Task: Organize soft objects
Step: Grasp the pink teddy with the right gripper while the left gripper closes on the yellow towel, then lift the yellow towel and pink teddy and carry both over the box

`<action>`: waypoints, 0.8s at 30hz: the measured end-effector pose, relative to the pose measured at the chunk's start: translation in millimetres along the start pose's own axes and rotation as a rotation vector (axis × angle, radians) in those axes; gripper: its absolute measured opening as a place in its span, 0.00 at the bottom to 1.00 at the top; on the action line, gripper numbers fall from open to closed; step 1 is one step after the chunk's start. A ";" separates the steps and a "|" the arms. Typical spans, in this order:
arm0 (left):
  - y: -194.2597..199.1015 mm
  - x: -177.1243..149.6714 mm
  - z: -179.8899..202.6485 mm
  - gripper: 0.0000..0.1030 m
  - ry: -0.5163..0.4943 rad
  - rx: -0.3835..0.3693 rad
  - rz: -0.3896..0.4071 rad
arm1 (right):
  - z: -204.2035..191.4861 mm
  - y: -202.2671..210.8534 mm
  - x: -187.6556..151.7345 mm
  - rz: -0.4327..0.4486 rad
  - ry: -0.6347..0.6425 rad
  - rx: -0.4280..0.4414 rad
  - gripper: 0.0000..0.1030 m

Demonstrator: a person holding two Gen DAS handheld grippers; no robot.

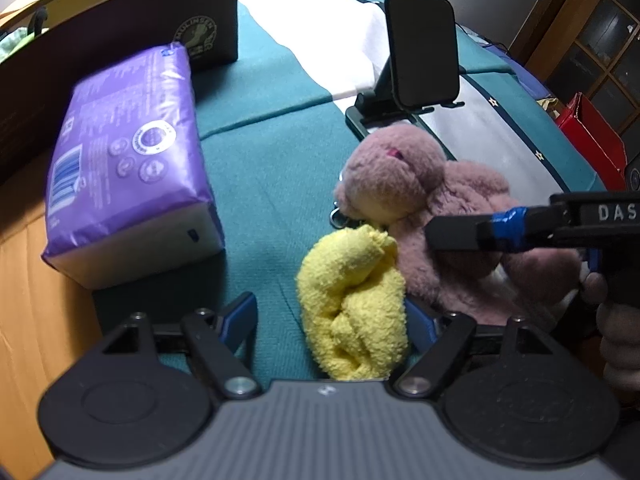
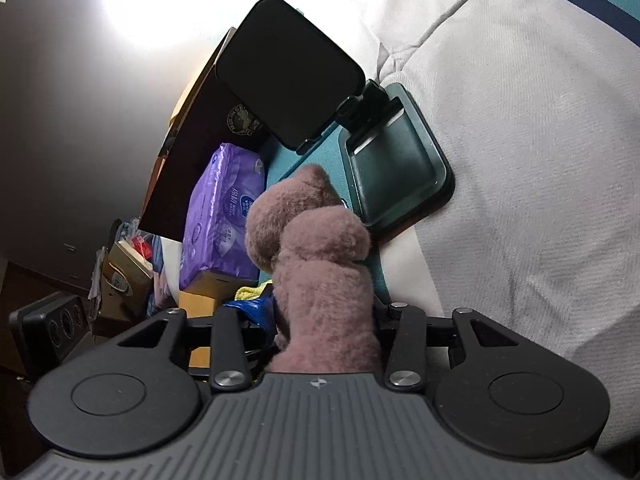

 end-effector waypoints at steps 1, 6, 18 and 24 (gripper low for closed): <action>0.2 -0.7 0.3 0.78 0.001 -0.002 0.001 | 0.4 2.7 0.4 0.004 0.005 0.000 0.24; 1.2 -1.3 5.1 0.69 -0.014 -0.014 0.006 | 3.0 20.0 1.6 0.029 0.010 0.005 0.23; 15.1 2.3 15.8 0.41 -0.097 0.003 0.046 | 1.3 39.1 -2.4 0.073 0.037 -0.017 0.23; 39.5 -4.4 -2.7 0.40 -0.060 0.011 0.071 | -14.9 38.8 -3.3 0.058 0.098 0.005 0.23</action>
Point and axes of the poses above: each gripper's, at about its wrist camera, not at the fingertips, and y roughly against the way its jaws point, z to its right, x to its top, the point moved 10 cm from there along -y, roughly the way its jaws point, and after that the axes turned 5 degrees about -x, right-handed, at the moved point
